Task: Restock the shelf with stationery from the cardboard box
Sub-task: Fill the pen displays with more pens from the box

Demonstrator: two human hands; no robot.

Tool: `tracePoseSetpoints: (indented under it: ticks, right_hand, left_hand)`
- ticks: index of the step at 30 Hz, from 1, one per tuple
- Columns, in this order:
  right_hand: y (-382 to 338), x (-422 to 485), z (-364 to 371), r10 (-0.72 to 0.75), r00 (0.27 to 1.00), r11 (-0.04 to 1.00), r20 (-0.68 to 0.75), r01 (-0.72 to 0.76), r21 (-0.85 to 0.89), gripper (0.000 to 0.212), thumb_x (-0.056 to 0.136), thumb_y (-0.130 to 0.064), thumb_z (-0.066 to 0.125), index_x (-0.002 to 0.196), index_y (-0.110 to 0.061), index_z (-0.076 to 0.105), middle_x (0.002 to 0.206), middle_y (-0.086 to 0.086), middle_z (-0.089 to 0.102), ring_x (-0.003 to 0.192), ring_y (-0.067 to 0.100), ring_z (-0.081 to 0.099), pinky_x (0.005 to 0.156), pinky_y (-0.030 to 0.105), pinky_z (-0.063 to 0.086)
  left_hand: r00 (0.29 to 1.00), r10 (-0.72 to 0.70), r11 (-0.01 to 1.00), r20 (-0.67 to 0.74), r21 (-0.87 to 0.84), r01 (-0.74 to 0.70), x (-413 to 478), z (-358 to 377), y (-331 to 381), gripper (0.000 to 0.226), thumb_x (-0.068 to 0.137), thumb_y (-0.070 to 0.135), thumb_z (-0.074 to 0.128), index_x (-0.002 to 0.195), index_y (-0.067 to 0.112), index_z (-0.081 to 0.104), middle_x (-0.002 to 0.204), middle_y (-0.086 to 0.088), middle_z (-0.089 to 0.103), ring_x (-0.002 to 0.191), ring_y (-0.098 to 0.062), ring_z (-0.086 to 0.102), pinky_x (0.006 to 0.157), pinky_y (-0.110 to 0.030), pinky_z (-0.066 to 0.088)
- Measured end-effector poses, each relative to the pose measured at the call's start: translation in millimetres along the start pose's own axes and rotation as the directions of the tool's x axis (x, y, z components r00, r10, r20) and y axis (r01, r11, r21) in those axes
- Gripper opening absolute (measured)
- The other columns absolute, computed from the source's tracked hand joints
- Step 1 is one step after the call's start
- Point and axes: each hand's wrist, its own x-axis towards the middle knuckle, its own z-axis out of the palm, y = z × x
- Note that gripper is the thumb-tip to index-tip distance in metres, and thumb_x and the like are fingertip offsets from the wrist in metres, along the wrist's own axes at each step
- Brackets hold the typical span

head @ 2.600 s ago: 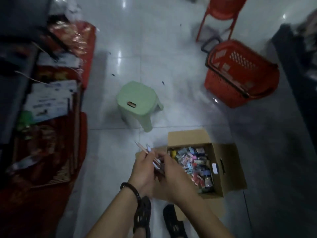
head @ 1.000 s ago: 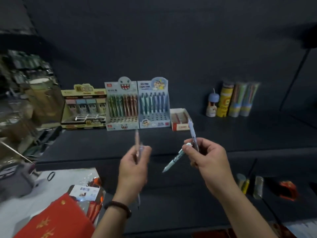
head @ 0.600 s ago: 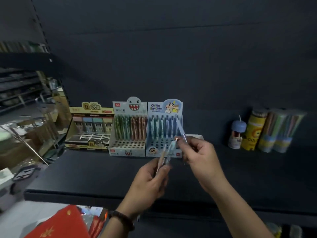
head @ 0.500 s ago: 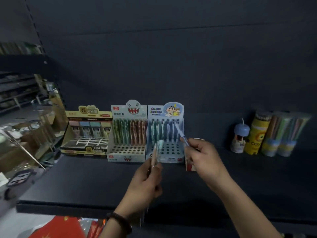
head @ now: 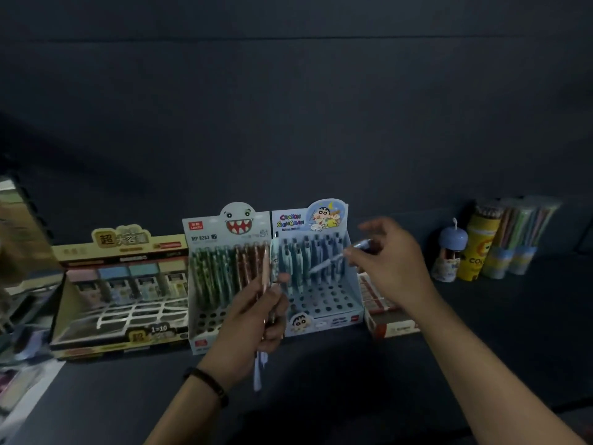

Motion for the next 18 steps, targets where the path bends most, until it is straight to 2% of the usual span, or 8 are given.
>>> tracePoseSetpoints:
  ticks: [2,4,7,9,11,14,18]
  right_hand:
    - [-2,5,9,-0.025,0.997,0.999,-0.068,0.022,-0.032,0.032,0.084,-0.021,0.09,0.099,-0.028,0.063,0.087,-0.002,0.077,0.073,0.008,0.077,0.073,0.031,0.063]
    - [-2,8,17,-0.072,0.994,0.997,-0.085,0.072,-0.004,0.022,0.087,-0.019,0.088,0.095,-0.023,0.068,0.079,-0.003,0.078,0.069,0.009,0.077,0.072,0.033,0.064]
    - [1,14,30,-0.134,0.987,0.991,-0.088,0.133,-0.013,0.018,0.094,-0.019,0.081,0.111,-0.02,0.076,0.077,-0.008,0.078,0.068,0.008,0.076,0.077,0.041,0.064]
    - [6,17,38,-0.182,0.981,0.979,-0.066,0.175,-0.099,0.028,0.095,-0.024,0.079,0.123,-0.026,0.073,0.076,-0.008,0.076,0.072,0.005,0.074,0.084,0.029,0.059]
    - [10,18,44,-0.22,0.974,0.961,-0.048,0.207,-0.185,0.036,0.094,-0.027,0.08,0.129,-0.032,0.069,0.076,-0.007,0.072,0.075,0.005,0.07,0.08,0.013,0.051]
    - [16,19,52,-0.248,0.968,0.941,-0.037,0.231,-0.248,0.035,0.095,-0.026,0.08,0.127,-0.029,0.069,0.074,-0.008,0.066,0.07,0.006,0.065,0.071,0.018,0.05]
    - [19,22,55,-0.227,0.973,0.947,-0.031,0.213,-0.242,0.032,0.095,-0.025,0.08,0.125,-0.027,0.071,0.071,-0.012,0.063,0.066,-0.004,0.062,0.066,0.002,0.041]
  left_hand:
    - [0.999,0.04,0.999,0.025,0.028,-0.04,4,-5,-3,0.026,0.11,0.022,0.051,0.129,0.01,0.063,0.083,-0.007,0.058,0.055,-0.018,0.024,0.046,-0.025,0.026]
    - [0.997,0.061,0.998,0.047,0.009,-0.062,5,-5,-10,0.019,0.11,0.021,0.051,0.122,0.008,0.058,0.091,-0.011,0.063,0.055,-0.018,0.023,0.046,-0.025,0.028]
    - [0.999,0.024,0.998,0.04,-0.06,-0.022,3,-4,-18,0.026,0.106,0.025,0.057,0.124,0.006,0.06,0.095,-0.011,0.064,0.053,-0.019,0.029,0.047,-0.026,0.029]
    - [1.0,-0.008,0.995,0.028,-0.097,0.011,3,-6,-17,0.034,0.1,0.027,0.063,0.127,0.006,0.064,0.095,-0.012,0.064,0.053,-0.017,0.031,0.049,-0.028,0.023]
    - [0.999,-0.028,0.995,0.017,-0.094,0.03,4,-10,-13,0.033,0.095,0.028,0.067,0.123,0.01,0.072,0.094,-0.011,0.064,0.051,-0.016,0.031,0.052,-0.031,0.02]
    - [1.0,-0.015,0.996,0.023,-0.084,0.017,7,-16,-11,0.029,0.096,0.027,0.066,0.119,0.013,0.076,0.093,-0.008,0.064,0.052,-0.017,0.03,0.05,-0.029,0.022]
    - [0.999,-0.028,0.998,-0.03,-0.065,0.026,6,-18,-12,0.029,0.097,0.03,0.065,0.118,0.014,0.078,0.095,-0.006,0.065,0.054,-0.018,0.028,0.047,-0.027,0.024]
